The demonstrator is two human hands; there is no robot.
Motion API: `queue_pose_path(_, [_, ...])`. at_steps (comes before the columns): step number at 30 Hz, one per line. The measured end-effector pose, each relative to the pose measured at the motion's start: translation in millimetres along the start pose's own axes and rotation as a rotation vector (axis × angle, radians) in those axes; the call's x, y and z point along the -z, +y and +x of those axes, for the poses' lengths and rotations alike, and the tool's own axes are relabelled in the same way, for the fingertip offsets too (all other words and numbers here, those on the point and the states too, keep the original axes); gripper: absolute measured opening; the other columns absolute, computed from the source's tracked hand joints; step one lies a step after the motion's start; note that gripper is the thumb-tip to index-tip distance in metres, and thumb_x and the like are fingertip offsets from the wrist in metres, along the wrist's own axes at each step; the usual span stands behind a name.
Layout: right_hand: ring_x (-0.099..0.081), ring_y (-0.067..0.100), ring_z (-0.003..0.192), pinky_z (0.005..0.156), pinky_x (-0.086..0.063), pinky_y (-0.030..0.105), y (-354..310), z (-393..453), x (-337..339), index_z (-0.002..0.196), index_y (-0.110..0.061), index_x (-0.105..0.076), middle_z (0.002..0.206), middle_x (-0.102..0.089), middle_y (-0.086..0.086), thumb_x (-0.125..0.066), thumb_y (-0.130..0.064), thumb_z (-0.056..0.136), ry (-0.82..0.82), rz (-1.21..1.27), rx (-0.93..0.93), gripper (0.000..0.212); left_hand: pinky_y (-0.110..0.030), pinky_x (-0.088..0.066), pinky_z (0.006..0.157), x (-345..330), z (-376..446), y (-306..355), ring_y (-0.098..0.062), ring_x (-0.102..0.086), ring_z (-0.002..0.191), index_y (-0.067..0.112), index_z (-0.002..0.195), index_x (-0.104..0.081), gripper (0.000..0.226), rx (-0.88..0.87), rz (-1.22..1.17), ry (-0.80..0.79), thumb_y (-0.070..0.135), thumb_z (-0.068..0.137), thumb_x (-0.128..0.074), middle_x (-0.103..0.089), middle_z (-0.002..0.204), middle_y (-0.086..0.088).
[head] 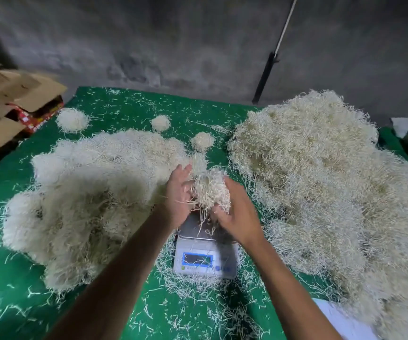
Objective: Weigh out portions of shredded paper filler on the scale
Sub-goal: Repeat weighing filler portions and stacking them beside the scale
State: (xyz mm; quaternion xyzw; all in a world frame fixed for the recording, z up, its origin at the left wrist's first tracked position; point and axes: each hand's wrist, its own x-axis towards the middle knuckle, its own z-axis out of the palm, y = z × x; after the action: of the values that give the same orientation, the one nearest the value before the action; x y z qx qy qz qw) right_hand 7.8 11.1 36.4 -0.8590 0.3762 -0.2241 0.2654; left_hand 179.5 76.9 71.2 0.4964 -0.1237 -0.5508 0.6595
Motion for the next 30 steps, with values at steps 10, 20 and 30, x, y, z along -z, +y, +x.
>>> queue_pose_path(10, [-0.054, 0.026, 0.131, 0.109, -0.044, 0.055, 45, -27, -16, 0.143, -0.024, -0.053, 0.149, -0.053, 0.005, -0.029, -0.082, 0.094, 0.074, -0.126, -0.219, 0.080, -0.040, -0.043, 0.103, 59, -9, -64, -0.017, -0.057, 0.105, 0.026, 0.122, -0.059, 0.031, 0.024, 0.430, 0.291, 0.045, 0.106, -0.041, -0.059, 0.137, -0.011])
queue_pose_path(20, [-0.034, 0.024, 0.149, 0.118, -0.031, 0.061, 52, -49, -15, 0.159, -0.025, -0.024, 0.164, -0.032, 0.004, -0.021, -0.082, 0.095, 0.246, 0.177, -0.417, 0.086, -0.050, -0.034, 0.117, 58, -38, -82, -0.018, -0.047, 0.136, 0.017, 0.150, -0.043, 0.070, -0.092, 0.577, 0.265, 0.061, 0.096, -0.036, -0.050, 0.152, -0.004])
queue_pose_path(30, [-0.032, 0.021, 0.150, 0.120, -0.031, 0.058, 48, -56, -16, 0.161, -0.024, -0.022, 0.165, -0.029, 0.001, -0.018, -0.087, 0.091, 0.207, 0.224, -0.445, 0.094, -0.053, -0.032, 0.118, 66, -43, -97, -0.018, -0.046, 0.135, 0.026, 0.150, -0.043, 0.071, -0.035, 0.522, 0.274, 0.068, 0.092, -0.041, -0.047, 0.154, 0.002])
